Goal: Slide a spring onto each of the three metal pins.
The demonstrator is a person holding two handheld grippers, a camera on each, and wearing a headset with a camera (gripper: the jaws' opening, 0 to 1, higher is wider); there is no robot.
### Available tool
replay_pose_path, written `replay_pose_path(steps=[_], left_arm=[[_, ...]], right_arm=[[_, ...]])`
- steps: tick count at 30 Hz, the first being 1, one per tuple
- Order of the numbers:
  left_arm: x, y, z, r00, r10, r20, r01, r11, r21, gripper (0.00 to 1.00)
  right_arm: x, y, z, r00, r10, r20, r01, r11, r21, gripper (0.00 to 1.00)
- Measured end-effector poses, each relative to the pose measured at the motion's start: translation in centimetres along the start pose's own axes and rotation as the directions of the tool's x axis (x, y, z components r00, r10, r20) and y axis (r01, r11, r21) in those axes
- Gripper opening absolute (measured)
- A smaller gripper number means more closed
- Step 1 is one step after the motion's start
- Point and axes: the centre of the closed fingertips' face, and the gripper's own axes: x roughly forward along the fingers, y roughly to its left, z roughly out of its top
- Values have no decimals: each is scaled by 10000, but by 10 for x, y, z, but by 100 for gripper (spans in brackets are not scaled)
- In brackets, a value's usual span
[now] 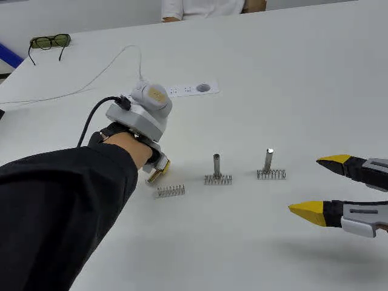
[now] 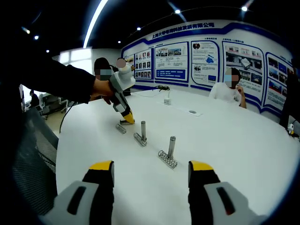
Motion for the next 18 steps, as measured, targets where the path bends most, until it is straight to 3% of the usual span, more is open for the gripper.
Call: replay_pose_path(steps=[10, 18], left_arm=[[-25, -4, 8, 9945, -368, 977, 389, 9991, -195, 7], [-40, -9, 3, 9850, -414, 1672, 470, 9984, -300, 7]], right_arm=[[1, 4, 2, 9999, 64, -87, -65, 9999, -136, 65], [0, 7, 4, 9998, 86, -154, -89, 9997, -211, 65]])
